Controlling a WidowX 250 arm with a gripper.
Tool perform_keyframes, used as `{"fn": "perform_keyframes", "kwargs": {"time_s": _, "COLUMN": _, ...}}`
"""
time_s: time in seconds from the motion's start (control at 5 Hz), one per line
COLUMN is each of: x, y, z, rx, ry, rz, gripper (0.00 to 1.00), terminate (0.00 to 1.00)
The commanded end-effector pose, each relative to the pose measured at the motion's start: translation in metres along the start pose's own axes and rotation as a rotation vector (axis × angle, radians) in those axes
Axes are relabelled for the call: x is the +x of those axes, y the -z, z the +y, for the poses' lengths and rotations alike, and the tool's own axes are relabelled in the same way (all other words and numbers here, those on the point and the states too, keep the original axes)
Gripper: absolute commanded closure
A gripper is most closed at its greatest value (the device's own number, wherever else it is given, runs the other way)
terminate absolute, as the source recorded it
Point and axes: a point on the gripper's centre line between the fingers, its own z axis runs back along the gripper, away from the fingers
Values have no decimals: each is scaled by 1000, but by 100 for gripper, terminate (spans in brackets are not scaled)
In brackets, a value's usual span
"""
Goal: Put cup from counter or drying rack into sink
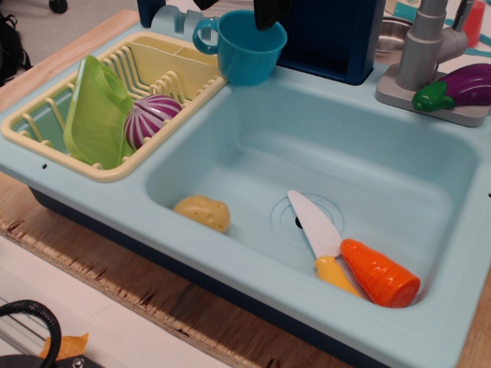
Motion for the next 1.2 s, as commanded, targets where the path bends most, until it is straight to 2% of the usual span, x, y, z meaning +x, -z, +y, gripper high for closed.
{"fn": "perform_keyframes", "kwargs": {"time_s": 0.0, "x": 0, "y": 0, "z": 0, "rx": 0, "ry": 0, "rz": 0, "gripper": 0, "terminate": 0}}
{"fn": "perform_keyframes", "kwargs": {"time_s": 0.2, "x": 15, "y": 2, "z": -3, "rx": 94, "ry": 196, "rz": -12, "gripper": 0, "terminate": 0}}
{"fn": "perform_keyframes", "kwargs": {"time_s": 0.4, "x": 25, "y": 5, "z": -8, "rx": 128, "ry": 320, "rz": -44, "gripper": 0, "terminate": 0}}
{"fn": "perform_keyframes", "kwargs": {"time_s": 0.6, "x": 28, "y": 14, "z": -10, "rx": 107, "ry": 353, "rz": -36, "gripper": 0, "terminate": 0}}
{"fn": "perform_keyframes", "kwargs": {"time_s": 1.0, "x": 33, "y": 42, "z": 0, "rx": 65, "ry": 353, "rz": -59, "gripper": 0, "terminate": 0}}
